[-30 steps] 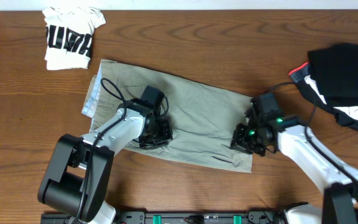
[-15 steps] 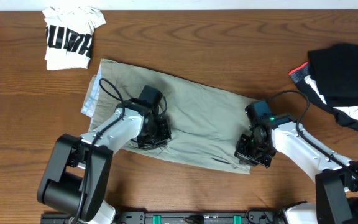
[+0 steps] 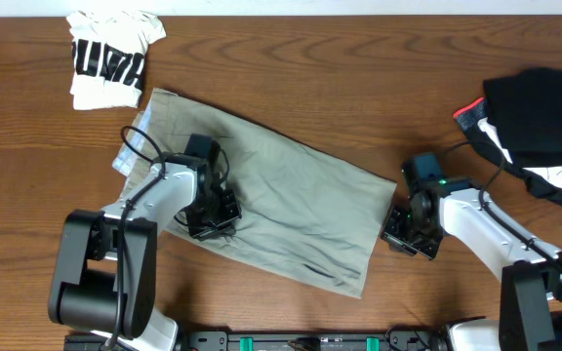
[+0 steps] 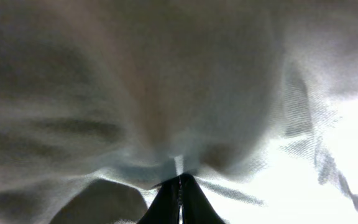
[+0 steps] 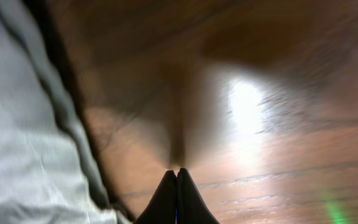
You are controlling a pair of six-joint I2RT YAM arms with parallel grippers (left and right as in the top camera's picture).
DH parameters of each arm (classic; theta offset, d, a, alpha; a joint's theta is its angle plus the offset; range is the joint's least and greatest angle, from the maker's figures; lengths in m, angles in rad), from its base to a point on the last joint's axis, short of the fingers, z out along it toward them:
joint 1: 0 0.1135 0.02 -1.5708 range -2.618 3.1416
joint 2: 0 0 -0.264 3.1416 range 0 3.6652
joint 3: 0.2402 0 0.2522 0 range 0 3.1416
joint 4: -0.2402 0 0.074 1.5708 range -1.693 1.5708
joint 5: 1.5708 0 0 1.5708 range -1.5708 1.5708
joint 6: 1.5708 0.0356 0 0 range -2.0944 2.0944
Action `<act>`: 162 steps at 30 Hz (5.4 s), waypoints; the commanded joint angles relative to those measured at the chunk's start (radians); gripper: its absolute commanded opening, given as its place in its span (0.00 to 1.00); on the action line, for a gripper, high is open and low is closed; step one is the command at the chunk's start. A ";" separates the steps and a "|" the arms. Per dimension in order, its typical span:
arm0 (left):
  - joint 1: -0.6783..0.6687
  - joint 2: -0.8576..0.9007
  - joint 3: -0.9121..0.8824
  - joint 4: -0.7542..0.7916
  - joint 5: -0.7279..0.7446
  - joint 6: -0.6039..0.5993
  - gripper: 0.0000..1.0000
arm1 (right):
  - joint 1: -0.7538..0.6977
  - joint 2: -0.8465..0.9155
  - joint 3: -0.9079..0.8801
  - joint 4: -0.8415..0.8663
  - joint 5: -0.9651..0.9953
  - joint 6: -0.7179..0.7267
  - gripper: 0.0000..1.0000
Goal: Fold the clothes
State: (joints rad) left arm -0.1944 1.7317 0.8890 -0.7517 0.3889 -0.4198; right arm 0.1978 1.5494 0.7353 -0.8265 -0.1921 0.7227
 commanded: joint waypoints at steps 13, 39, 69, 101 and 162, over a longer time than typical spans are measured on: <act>-0.002 -0.369 -0.013 -0.003 -0.047 0.072 0.99 | -0.029 0.006 -0.006 0.054 -0.170 -0.162 0.63; -0.002 -0.385 -0.013 0.002 -0.066 0.071 0.98 | -0.041 -0.005 -0.011 0.098 -0.254 -0.159 0.78; -0.002 -0.385 -0.014 -0.009 -0.066 0.071 0.98 | -0.040 -0.005 -0.220 0.444 -0.219 0.084 0.01; -0.002 -0.385 -0.014 -0.007 -0.066 0.071 0.98 | -0.419 -0.005 0.455 -0.289 0.170 -0.328 0.13; -0.002 -0.385 -0.014 0.008 -0.066 0.113 0.98 | -0.638 0.011 0.098 0.236 0.068 -0.575 0.99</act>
State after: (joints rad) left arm -0.1944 1.3483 0.8757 -0.7429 0.3328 -0.3309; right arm -0.4294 1.5467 0.8406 -0.6010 -0.1093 0.1772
